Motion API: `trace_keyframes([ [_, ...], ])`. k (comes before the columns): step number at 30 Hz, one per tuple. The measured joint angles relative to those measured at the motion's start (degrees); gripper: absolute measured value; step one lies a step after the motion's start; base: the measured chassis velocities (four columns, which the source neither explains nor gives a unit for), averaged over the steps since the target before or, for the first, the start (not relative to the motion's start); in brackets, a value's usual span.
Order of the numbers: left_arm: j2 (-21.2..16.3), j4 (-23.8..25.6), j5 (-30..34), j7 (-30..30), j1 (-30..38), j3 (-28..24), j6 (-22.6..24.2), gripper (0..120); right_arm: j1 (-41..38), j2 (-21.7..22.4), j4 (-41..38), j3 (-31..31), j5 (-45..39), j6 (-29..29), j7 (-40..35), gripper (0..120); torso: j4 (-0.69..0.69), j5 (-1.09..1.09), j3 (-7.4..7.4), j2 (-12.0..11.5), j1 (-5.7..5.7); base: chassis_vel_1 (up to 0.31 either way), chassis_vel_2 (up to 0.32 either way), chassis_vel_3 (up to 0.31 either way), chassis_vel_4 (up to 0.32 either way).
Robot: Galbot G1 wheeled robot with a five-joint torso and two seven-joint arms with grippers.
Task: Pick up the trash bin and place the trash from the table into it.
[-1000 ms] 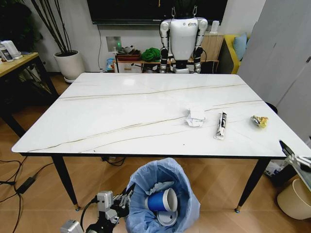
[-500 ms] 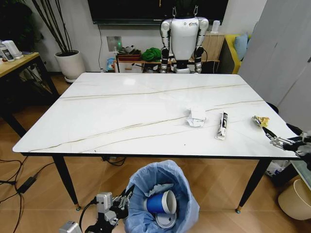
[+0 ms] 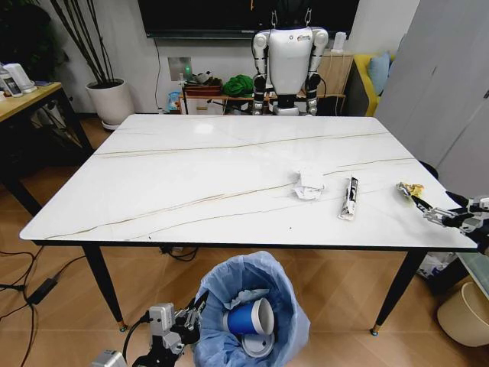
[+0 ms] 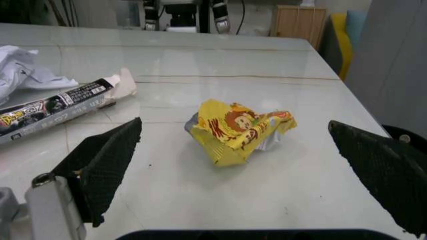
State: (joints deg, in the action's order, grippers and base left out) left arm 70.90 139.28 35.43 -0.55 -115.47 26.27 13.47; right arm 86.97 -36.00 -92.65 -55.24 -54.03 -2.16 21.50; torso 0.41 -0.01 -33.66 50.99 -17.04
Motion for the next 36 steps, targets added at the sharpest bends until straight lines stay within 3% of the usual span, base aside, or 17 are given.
trace_keyframes([
  [16, 0.66, -0.29, -0.07, -0.01, 0.16, 0.42, 0.02, 0, -5.48, 1.3, 3.9, 6.54, -0.43, -0.06, 0.81, 99, 0.0, 0.01, 0.0, 0.0, 0.0, 0.0, 0.0, 0.0, 0.0],
  [30, 0.16, -0.56, 0.99, 0.13, 0.87, 0.65, 0.11, 0, -8.15, 1.19, 6.72, 9.35, -0.34, 0.04, 1.04, 50, 0.0, 0.01, 0.0, 0.0, 0.0, 0.0, 0.0, 0.0, 0.0],
  [32, 0.05, -0.66, 1.29, 0.18, 1.06, 0.65, 0.16, 0, -8.43, 1.38, 6.82, 9.54, -0.31, 0.04, 1.04, 38, 0.0, 0.01, 0.0, 0.0, 0.0, 0.0, 0.0, 0.0, 0.0],
  [36, 0.01, -0.77, 1.46, 0.21, 1.19, 0.65, 0.2, 0, -8.71, 1.44, 6.9, 9.82, -0.29, 0.05, 1.04, 29, 0.0, 0.01, 0.0, 0.0, 0.0, 0.0, 0.0, 0.0, 0.0],
])
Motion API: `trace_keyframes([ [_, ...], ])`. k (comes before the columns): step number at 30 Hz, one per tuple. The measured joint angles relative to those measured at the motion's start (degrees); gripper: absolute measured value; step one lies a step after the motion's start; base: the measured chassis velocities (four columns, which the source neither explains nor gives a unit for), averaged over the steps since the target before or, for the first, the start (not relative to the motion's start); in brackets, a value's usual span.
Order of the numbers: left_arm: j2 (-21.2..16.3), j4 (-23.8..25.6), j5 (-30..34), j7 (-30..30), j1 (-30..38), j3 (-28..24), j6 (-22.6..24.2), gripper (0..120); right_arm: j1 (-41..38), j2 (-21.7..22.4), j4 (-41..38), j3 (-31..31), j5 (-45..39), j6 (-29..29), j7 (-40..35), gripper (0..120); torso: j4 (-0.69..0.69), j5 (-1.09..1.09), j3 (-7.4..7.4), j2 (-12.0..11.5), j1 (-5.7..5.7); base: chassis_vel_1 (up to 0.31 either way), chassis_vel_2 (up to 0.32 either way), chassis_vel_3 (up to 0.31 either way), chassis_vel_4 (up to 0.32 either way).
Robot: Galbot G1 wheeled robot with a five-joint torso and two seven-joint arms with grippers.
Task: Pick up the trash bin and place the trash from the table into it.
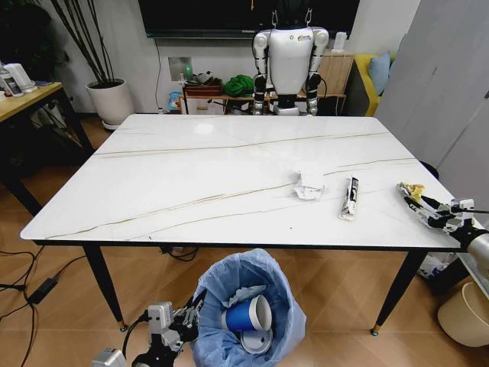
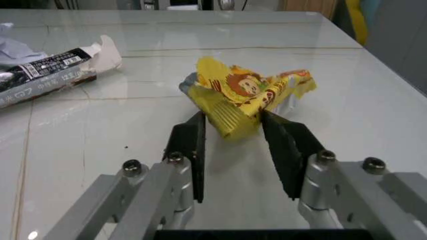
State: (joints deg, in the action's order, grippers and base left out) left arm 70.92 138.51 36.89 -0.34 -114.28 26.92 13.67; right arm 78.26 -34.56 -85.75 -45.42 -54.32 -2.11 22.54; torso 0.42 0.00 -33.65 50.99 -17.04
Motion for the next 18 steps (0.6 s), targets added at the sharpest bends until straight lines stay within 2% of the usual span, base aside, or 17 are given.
trace_keyframes([
  [4, -0.09, -0.22, 0.12, 0.02, 0.2, -0.03, 0.02, 0, -0.21, 0.16, 0.12, 0.14, 0.01, 0.07, 0.05, 11, 0.0, 0.0, 0.0, 0.0, 0.0, 0.0, 0.0, 0.0, 0.0],
  [8, -0.17, -0.42, 0.15, 0.03, 0.27, -0.1, 0.03, 0, -0.21, 0.29, 0.15, 0.11, 0.04, 0.21, 0.28, 0, 0.0, 0.0, 0.0, 0.0, 0.0, 0.0, 0.0, 0.0, 0.0],
  [15, -0.47, -0.66, 0.18, 0.09, 0.43, -0.67, 0.06, 0, 2.29, 1.05, -2.45, -3.75, 0.09, 2.35, 4.34, 0, 0.0, 0.0, 0.0, 0.0, 0.0, 0.0, 0.0, 0.0, 0.0],
  [17, -0.74, -0.8, 0.36, 0.26, 0.66, -0.94, 0.06, 0, 5.05, 1.35, -6.51, -6.73, -0.86, 4.21, 9.54, 0, 0.01, 0.01, 0.0, 0.0, 0.0, 0.0, 0.0, 0.0, 0.0],
  [18, -0.74, -0.8, 0.36, 0.26, 0.66, -0.94, 0.06, 0, 5.05, 1.35, -6.51, -6.73, -0.86, 4.21, 9.54, 0, 0.01, 0.01, 0.0, 0.0, 0.0, 0.0, 0.0, 0.0, 0.0],
])
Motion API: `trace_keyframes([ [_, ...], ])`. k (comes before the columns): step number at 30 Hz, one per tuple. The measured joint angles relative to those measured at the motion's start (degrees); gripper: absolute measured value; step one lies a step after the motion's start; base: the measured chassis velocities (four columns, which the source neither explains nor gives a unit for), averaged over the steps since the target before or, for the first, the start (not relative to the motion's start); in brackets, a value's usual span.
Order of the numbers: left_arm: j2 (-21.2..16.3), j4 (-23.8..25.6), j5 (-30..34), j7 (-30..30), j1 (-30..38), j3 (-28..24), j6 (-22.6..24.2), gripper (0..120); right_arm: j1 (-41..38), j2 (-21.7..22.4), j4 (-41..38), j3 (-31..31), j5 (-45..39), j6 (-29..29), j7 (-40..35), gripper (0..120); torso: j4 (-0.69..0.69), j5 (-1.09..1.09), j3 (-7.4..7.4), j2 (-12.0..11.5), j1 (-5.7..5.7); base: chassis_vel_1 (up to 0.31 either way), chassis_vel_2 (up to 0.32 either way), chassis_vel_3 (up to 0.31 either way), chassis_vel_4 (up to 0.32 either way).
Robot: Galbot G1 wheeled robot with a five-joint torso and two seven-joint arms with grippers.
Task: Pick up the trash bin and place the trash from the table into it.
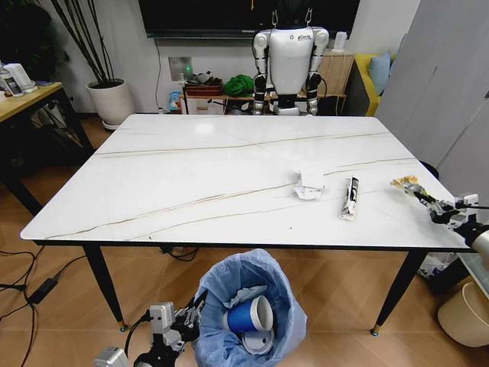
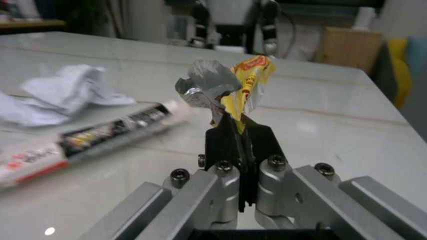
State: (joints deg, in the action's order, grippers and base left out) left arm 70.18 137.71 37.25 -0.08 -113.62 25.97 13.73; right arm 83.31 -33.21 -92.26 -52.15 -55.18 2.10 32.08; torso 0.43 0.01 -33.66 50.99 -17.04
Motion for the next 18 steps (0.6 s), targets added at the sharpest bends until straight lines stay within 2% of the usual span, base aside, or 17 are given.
trace_keyframes([
  [3, -0.34, 0.02, 0.23, 0.21, 0.04, -0.04, 0.0, 0, 2.96, 0.32, -6.05, -1.87, -1.91, 4.23, 8.15, 0, -0.01, 0.01, 0.0, 0.0, 0.0, 0.0, 0.0, 0.0, 0.0],
  [4, -0.34, 0.02, 0.23, 0.21, 0.04, -0.04, 0.0, 0, 2.96, 0.32, -6.05, -1.87, -1.91, 4.23, 8.15, 0, -0.01, 0.01, 0.0, 0.0, 0.0, 0.0, 0.0, 0.0, 0.0],
  [6, -0.34, 0.39, 0.7, 0.48, 0.34, 0.21, 0.01, 0, 5.89, 1.12, -11.56, -2.19, -2.61, 7.39, 16.96, 0, -0.03, 0.0, 0.0, 0.0, 0.0, 0.0, 0.0, 0.0, 0.0],
  [7, -0.34, 0.39, 0.7, 0.48, 0.34, 0.21, 0.01, 0, 5.89, 1.12, -11.56, -2.19, -2.61, 7.39, 16.96, 0, -0.03, 0.0, 0.0, 0.0, 0.0, 0.0, 0.0, 0.0, 0.0],
  [9, -0.33, 0.49, 1.05, 0.76, 0.67, 0.3, 0.05, 0, 8.14, 1.65, -16.11, -1.87, -2.75, 8.08, 22.46, 0, 0.0, 0.02, 0.0, 0.0, 0.0, 0.0, 0.0, 0.0, 0.0],
  [13, -0.32, 0.55, 1.44, 1.07, 0.73, 0.32, 0.18, 0, 9.25, 2.07, -19.43, -0.97, -2.37, 8.12, 24.15, 0, 0.0, -0.01, 0.0, 0.0, 0.0, 0.0, 0.0, 0.0, 0.0],
  [15, -0.39, 0.68, 2.57, 1.7, 0.8, 0.33, 0.45, 0, 11.65, 2.98, -26.07, 1.42, -0.2, 8.01, 24.64, 0, -0.02, 0.03, 0.0, 0.0, 0.0, 0.0, 0.0, 0.0, 0.0],
  [18, -0.54, 0.76, 4.53, 2.63, 0.82, 0.04, 0.97, 0, 13.38, 3.4, -29.77, 3.84, 2.8, 7.85, 24.26, 0, -0.01, 0.01, 0.0, 0.0, 0.0, 0.0, 0.0, 0.0, 0.0],
])
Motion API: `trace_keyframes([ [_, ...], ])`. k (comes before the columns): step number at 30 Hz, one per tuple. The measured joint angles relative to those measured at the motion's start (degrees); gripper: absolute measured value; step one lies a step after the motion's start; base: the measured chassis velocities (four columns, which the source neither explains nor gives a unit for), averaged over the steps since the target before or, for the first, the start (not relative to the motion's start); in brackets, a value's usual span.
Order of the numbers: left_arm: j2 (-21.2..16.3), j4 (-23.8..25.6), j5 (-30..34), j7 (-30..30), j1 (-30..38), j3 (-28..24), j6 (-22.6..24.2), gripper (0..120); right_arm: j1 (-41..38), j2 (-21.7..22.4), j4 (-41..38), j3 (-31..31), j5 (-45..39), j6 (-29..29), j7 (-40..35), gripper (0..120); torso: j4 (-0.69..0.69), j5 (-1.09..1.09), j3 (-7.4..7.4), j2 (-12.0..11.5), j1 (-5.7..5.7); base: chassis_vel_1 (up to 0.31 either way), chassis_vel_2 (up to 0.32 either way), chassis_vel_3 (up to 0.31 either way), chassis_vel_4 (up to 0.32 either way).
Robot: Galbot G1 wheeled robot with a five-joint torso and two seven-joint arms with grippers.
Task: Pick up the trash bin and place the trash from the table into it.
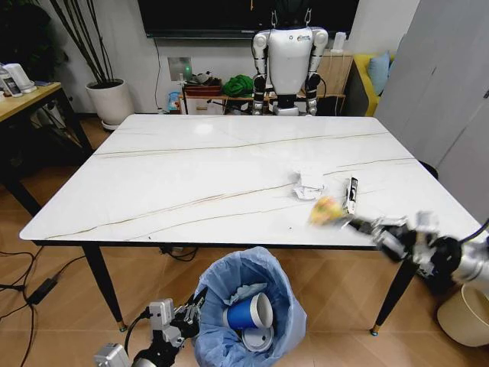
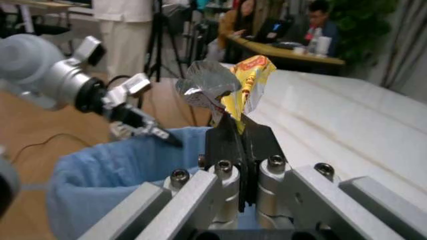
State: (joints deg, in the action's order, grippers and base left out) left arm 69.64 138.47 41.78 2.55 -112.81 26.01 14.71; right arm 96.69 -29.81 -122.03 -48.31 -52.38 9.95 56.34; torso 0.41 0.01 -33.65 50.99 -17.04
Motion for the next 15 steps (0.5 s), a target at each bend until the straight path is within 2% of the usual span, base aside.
trace_keyframes([
  [6, 0.12, -0.2, 3.89, 1.58, 0.19, -1.24, 1.31, 0, 0.94, 0.05, -2.87, 5.19, 6.98, 0.05, -0.71, 0, 0.01, -0.03, 0.0, 0.0, 0.0, 0.0, 0.0, 0.0, 0.0],
  [15, 1.12, -0.58, 3.44, 1.68, 0.36, -2.07, 1.63, 0, 0.39, 1.63, -3.08, 6.6, 11.05, 0.75, 0.45, 0, 0.0, -0.01, 0.0, 0.0, 0.0, 0.0, 0.0, 0.0, 0.0],
])
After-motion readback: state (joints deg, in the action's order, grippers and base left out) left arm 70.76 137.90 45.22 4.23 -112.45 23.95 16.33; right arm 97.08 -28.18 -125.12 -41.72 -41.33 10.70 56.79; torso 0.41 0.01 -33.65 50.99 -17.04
